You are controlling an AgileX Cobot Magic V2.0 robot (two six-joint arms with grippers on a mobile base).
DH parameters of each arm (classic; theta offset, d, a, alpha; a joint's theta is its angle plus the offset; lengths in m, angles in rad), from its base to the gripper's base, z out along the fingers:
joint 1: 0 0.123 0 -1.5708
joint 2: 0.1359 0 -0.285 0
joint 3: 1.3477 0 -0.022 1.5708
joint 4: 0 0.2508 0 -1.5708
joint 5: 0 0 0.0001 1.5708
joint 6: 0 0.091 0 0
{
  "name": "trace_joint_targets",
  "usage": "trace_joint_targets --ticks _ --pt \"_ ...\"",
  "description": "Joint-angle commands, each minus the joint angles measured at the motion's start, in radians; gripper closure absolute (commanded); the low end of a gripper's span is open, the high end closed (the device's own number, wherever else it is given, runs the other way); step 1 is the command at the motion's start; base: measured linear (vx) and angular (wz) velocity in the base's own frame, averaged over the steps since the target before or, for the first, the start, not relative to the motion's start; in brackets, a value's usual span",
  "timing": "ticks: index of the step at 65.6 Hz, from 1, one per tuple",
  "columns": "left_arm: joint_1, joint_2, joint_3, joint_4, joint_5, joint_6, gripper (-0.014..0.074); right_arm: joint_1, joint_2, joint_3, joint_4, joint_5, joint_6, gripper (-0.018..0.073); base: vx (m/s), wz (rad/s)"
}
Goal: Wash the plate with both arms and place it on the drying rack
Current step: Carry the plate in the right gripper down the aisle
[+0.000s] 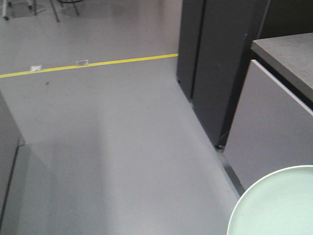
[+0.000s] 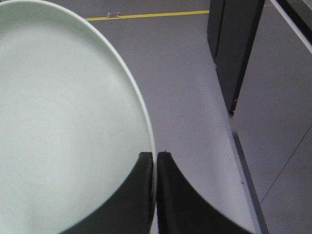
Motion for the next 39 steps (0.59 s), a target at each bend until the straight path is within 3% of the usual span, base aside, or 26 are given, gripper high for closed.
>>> trace_joint_targets --ticks 1,39 --pt "-0.007 -0.015 0.020 -0.009 -0.070 -0.005 0.0601 -0.004 0.023 -0.022 -0.007 -0.072 -0.001 0.0564 0.17 -0.42" --pt "-0.007 -0.015 0.020 -0.009 -0.070 -0.005 0.0601 -0.004 0.023 -0.022 -0.007 -0.072 -0.001 0.0564 0.16 -0.40"
